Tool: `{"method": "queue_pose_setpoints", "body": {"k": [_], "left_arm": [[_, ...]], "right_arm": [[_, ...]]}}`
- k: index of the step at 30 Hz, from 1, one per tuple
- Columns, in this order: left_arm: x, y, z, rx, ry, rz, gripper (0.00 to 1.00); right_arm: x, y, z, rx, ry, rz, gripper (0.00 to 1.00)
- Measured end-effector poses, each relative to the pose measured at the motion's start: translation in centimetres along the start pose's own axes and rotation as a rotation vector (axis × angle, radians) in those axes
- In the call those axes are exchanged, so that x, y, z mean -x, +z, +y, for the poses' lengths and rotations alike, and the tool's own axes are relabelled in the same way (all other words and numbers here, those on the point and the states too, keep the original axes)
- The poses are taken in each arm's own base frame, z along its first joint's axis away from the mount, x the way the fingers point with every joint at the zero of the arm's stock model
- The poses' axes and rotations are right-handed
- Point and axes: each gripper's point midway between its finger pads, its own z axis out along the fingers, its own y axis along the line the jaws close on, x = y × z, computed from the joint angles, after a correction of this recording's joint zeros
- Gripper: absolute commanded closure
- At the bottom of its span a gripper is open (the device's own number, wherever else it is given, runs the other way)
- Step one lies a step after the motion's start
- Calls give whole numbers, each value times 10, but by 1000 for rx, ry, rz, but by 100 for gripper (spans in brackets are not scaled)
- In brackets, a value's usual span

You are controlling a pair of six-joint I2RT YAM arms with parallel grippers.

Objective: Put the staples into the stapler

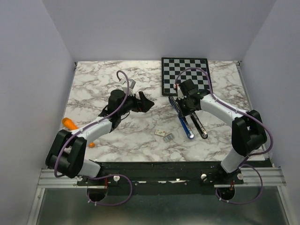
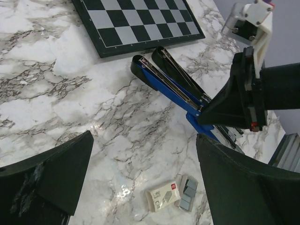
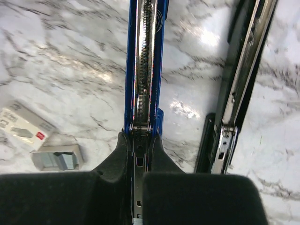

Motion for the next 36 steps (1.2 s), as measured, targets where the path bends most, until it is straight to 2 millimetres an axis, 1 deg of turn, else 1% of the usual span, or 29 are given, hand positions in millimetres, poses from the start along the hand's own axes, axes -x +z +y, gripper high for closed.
{"method": "queue_pose_setpoints", "body": {"k": [5, 10, 12, 15, 18, 21, 25, 28, 32, 34, 35, 36], "left_arm": [[1, 20, 6, 7, -54, 12, 1], [-3, 35, 13, 24, -126, 32, 1], [-4, 38, 18, 38, -159, 34, 1], [-4, 42, 29, 65, -238, 23, 1], [2, 48, 38, 71, -326, -16, 1], [2, 61, 48, 75, -395, -31, 1], [-4, 77, 56, 72, -472, -30, 2], [-5, 85, 59, 69, -511, -33, 5], [-5, 94, 62, 55, -553, -48, 13], [-7, 97, 63, 46, -582, -52, 16], [-8, 98, 63, 36, -597, -56, 20], [-9, 100, 64, 31, -609, -58, 20]], "right_arm": [[22, -9, 16, 56, -80, -56, 99], [43, -14, 24, 86, -165, -115, 99], [47, -15, 26, 95, -196, -129, 99], [50, -16, 30, 116, -243, -144, 99], [51, -16, 34, 134, -282, -152, 99], [52, -16, 39, 148, -318, -159, 99], [52, -17, 47, 171, -358, -164, 99], [52, -18, 50, 180, -378, -169, 99], [53, -21, 53, 188, -394, -180, 99], [55, -23, 53, 190, -397, -189, 99], [55, -24, 54, 191, -398, -193, 99], [56, -24, 54, 191, -399, -196, 99]]}}
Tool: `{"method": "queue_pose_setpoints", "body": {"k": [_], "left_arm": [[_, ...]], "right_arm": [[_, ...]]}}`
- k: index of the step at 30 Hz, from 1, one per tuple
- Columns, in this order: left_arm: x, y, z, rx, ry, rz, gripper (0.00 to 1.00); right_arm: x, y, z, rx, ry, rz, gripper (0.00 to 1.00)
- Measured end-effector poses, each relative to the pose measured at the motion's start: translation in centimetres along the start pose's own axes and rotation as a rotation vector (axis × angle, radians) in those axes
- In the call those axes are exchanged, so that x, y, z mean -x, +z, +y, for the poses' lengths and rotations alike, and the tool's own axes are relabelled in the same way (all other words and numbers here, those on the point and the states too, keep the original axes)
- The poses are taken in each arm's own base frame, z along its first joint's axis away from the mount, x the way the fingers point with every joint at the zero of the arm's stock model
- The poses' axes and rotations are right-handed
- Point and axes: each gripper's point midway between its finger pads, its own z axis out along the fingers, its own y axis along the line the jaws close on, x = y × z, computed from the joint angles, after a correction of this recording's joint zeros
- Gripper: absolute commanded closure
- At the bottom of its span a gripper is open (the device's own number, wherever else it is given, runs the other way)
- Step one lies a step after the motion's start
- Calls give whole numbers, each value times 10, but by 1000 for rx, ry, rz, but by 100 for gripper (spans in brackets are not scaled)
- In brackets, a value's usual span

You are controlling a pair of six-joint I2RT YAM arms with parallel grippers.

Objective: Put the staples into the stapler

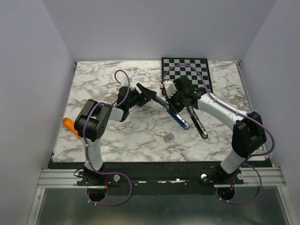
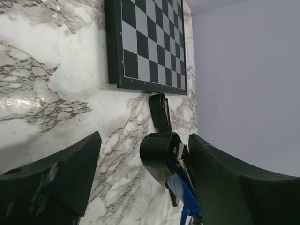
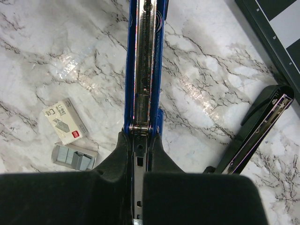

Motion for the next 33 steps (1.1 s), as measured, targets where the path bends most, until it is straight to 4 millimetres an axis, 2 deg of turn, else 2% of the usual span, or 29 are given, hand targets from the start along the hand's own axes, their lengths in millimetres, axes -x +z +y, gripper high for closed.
{"method": "queue_pose_setpoints", "body": {"k": [7, 9, 13, 14, 19, 23, 26, 29, 32, 33], "left_arm": [[-1, 2, -9, -71, -61, -8, 41], [1, 1, -15, -99, -68, -13, 51], [2, -3, -23, -142, -72, -25, 58], [3, -4, -24, -150, -74, -30, 63], [4, -10, -21, -165, -80, -45, 77], [5, -13, -16, -160, -66, -51, 95], [4, -13, -13, -154, -35, -53, 100], [5, -12, -7, -136, 14, -56, 100], [4, -12, 4, -91, 51, -53, 100], [5, -13, 6, -72, 70, -51, 100]], "right_arm": [[-1, 0, 1, 4, -6, -3, 99], [0, 1, 1, 5, -7, -6, 99], [1, 1, 1, 7, -7, -10, 99], [1, 1, 1, 8, -8, -10, 99], [-1, 5, 2, 13, -12, 0, 99], [-8, 18, 2, 22, -24, 28, 97], [-13, 30, 1, 29, -28, 55, 94], [-16, 42, -1, 36, -33, 80, 89], [-19, 54, -2, 46, -36, 111, 76], [-17, 56, -2, 47, -36, 113, 67]]}}
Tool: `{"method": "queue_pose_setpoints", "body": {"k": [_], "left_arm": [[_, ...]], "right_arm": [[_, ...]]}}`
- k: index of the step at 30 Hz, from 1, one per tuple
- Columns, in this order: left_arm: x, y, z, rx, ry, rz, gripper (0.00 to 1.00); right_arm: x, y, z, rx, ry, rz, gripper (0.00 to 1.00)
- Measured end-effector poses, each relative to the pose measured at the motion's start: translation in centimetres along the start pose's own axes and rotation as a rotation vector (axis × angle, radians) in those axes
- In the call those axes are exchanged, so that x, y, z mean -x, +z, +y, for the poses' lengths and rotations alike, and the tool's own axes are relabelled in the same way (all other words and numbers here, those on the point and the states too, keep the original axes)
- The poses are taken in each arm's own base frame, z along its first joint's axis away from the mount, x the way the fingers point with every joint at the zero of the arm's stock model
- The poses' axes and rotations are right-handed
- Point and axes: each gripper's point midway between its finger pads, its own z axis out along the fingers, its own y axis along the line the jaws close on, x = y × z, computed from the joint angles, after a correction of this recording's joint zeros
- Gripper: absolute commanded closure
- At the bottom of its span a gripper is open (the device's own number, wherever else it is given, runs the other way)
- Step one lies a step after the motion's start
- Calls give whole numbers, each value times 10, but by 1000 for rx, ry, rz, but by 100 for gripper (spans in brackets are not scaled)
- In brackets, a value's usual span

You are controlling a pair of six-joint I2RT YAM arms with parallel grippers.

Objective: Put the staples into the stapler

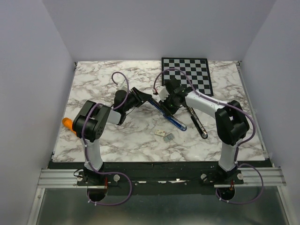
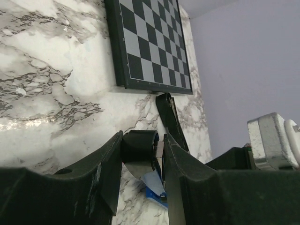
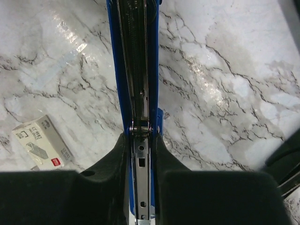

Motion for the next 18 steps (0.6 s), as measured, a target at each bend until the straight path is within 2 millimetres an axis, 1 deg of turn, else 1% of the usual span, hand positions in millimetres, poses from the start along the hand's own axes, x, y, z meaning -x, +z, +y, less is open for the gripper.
{"method": "queue_pose_setpoints", "body": {"k": [2, 3, 4, 5, 6, 9, 11, 13, 15, 18], "left_arm": [[1, -2, 2, 27, 35, 5, 100], [2, -4, 2, 46, 58, 4, 100], [3, -6, 2, 55, 74, 6, 100], [4, -8, 3, 73, 106, 7, 100], [5, -10, 4, 92, 122, 5, 100], [8, -15, 4, 125, 164, 4, 100], [12, -18, 4, 147, 192, -3, 100], [16, -22, 2, 165, 221, -11, 100], [20, -26, 1, 185, 252, -18, 100], [27, -33, -1, 220, 301, -32, 100]], "right_arm": [[-2, 9, 1, 9, 1, 20, 57], [-1, 11, 2, 10, 1, 21, 47], [1, 13, 1, 7, -1, 19, 43], [4, 13, 0, 3, 2, 12, 39], [8, 12, -2, -2, 0, 4, 33], [19, 7, -4, -13, 9, -30, 22], [22, 1, -5, -24, 35, -48, 21], [24, -10, -6, -39, 77, -73, 21], [24, -28, -5, -49, 140, -105, 21], [20, -60, -12, -67, 297, -188, 21]]}}
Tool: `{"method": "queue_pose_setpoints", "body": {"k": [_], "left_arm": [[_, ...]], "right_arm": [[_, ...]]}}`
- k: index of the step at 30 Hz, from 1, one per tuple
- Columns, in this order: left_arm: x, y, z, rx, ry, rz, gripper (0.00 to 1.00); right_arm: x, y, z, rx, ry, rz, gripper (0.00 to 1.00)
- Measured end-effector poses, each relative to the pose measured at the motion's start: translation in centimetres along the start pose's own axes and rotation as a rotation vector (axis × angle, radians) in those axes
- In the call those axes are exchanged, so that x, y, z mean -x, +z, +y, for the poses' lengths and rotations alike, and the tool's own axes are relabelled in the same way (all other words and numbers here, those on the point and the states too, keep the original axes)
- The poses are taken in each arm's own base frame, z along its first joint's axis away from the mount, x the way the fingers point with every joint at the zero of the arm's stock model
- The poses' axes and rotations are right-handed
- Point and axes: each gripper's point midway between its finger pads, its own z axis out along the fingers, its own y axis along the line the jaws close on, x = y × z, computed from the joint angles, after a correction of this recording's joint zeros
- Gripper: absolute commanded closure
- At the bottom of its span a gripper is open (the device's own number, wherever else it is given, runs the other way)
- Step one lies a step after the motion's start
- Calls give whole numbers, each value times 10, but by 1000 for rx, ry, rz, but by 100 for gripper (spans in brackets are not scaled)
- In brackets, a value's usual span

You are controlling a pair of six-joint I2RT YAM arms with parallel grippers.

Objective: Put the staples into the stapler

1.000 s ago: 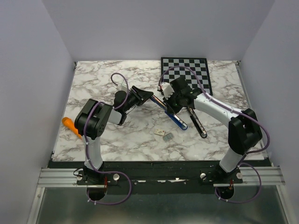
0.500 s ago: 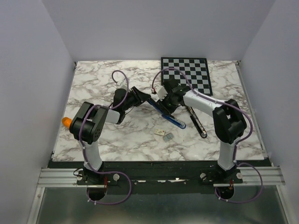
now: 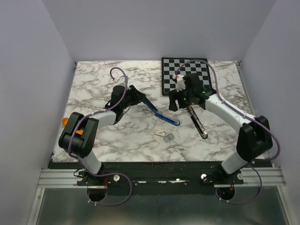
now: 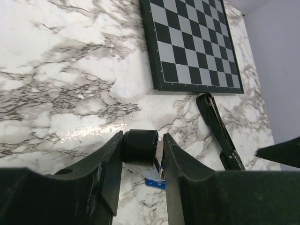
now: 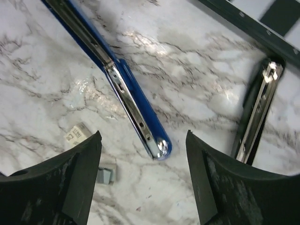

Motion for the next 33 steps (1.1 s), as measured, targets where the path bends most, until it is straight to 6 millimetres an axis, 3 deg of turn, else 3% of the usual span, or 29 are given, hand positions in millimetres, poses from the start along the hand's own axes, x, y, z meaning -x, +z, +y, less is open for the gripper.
{"method": "queue_pose_setpoints", "body": {"k": [3, 6, 11, 12, 21, 33], "left_arm": [[7, -7, 2, 38, 42, -17, 100], [15, -15, 6, 81, 77, -36, 100], [17, -25, 12, 120, 92, -57, 100], [17, -27, 13, 126, 92, -61, 100], [20, -43, 22, 187, 93, -96, 100], [23, -56, 29, 239, 93, -117, 100]], "right_arm": [[-7, -28, -13, -11, 187, -80, 17], [-26, -36, -14, 6, 358, -112, 18], [-61, -18, 10, 114, 590, -76, 27], [-64, -16, 13, 130, 628, -74, 32], [-54, 3, 17, 185, 827, -137, 39], [-67, 38, 14, 191, 928, -82, 46]]}}
